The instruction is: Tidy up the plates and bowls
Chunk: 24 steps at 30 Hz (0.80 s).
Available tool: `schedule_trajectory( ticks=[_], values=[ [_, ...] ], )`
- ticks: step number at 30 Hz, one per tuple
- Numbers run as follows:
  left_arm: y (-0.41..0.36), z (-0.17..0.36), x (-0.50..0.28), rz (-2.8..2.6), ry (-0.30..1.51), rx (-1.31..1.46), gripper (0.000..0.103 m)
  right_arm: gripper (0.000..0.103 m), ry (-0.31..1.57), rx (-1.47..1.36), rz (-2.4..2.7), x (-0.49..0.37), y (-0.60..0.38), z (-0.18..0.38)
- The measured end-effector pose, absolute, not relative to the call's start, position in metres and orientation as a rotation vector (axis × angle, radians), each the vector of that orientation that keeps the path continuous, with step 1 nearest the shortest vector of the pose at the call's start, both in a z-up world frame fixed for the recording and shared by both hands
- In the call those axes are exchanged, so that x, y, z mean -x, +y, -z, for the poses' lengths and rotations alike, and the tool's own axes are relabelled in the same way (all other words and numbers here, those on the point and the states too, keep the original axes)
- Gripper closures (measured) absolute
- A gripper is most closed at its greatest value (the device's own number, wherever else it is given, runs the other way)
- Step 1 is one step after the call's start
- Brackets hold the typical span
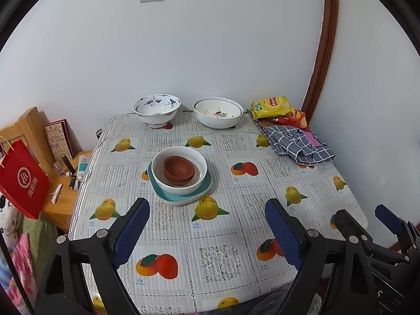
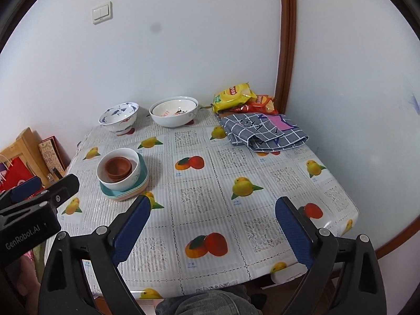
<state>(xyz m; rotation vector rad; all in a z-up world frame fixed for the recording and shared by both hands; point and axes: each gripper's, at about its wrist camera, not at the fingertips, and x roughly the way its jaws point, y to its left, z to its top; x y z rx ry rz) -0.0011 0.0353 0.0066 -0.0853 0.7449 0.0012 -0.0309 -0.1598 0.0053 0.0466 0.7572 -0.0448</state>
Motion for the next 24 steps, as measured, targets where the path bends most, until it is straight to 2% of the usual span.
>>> schedule_trajectory(
  ticks=[24],
  values=[
    [0.036,-0.012,0.010,-0.005,0.738,0.073,0.014,0.008,0.745,-0.049,0.043,0.044,-0.157,-0.012]
  ],
)
